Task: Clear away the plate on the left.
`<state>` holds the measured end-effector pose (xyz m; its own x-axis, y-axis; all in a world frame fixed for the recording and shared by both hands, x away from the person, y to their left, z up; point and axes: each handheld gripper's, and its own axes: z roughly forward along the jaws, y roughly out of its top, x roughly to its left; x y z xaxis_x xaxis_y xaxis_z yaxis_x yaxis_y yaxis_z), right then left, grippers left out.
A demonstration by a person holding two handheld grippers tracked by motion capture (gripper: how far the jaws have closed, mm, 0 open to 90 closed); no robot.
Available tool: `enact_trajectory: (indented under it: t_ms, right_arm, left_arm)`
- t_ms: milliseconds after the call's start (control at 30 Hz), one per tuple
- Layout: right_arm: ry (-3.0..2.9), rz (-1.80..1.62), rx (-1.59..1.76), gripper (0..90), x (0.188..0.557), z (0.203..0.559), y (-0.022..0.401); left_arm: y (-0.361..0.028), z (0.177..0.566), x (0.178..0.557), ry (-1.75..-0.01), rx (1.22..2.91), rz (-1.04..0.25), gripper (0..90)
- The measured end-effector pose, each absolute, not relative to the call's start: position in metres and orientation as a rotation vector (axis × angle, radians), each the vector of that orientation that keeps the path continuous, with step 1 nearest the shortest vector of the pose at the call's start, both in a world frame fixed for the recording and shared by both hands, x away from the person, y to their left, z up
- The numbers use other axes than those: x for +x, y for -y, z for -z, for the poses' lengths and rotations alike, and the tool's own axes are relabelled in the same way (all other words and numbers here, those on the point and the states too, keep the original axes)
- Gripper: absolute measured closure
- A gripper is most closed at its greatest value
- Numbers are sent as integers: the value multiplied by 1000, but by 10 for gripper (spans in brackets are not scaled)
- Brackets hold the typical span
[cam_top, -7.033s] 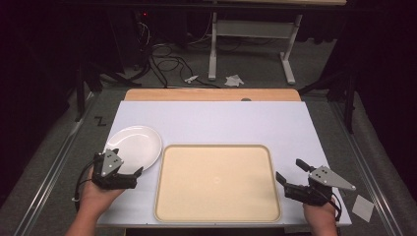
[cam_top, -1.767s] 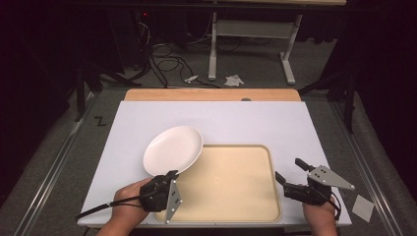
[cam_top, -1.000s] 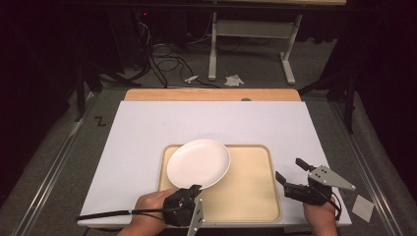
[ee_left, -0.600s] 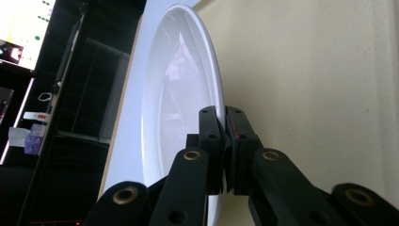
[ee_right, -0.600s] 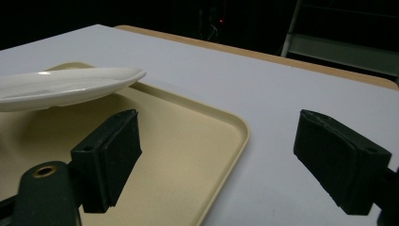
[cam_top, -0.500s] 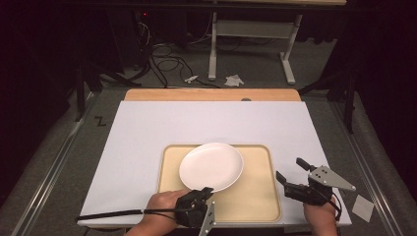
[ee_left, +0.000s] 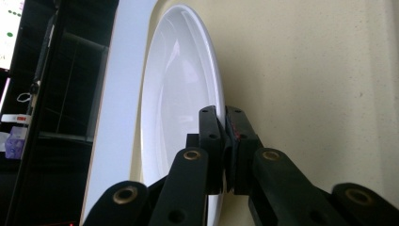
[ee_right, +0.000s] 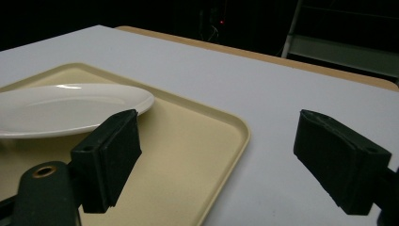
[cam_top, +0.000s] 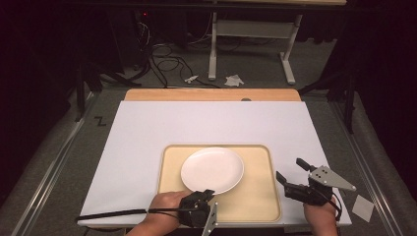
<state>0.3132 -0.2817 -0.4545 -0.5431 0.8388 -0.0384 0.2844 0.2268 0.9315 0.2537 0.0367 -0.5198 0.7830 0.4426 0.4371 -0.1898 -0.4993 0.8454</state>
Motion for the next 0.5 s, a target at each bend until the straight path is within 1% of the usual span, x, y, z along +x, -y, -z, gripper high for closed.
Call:
enact_trajectory:
  t_ms: [400,467,500]
  right_arm:
    - [-1960,-1300,1032,163,314,455,281]
    - [-1961,-1301,1036,162,313,455,281]
    - [-1960,-1303,1036,162,313,455,281]
  left_arm:
    - [-32,523,252,-204,1922,-707,862]
    - [-31,523,252,-216,1928,-689,851]
    - [-31,523,252,-229,1931,-657,844]
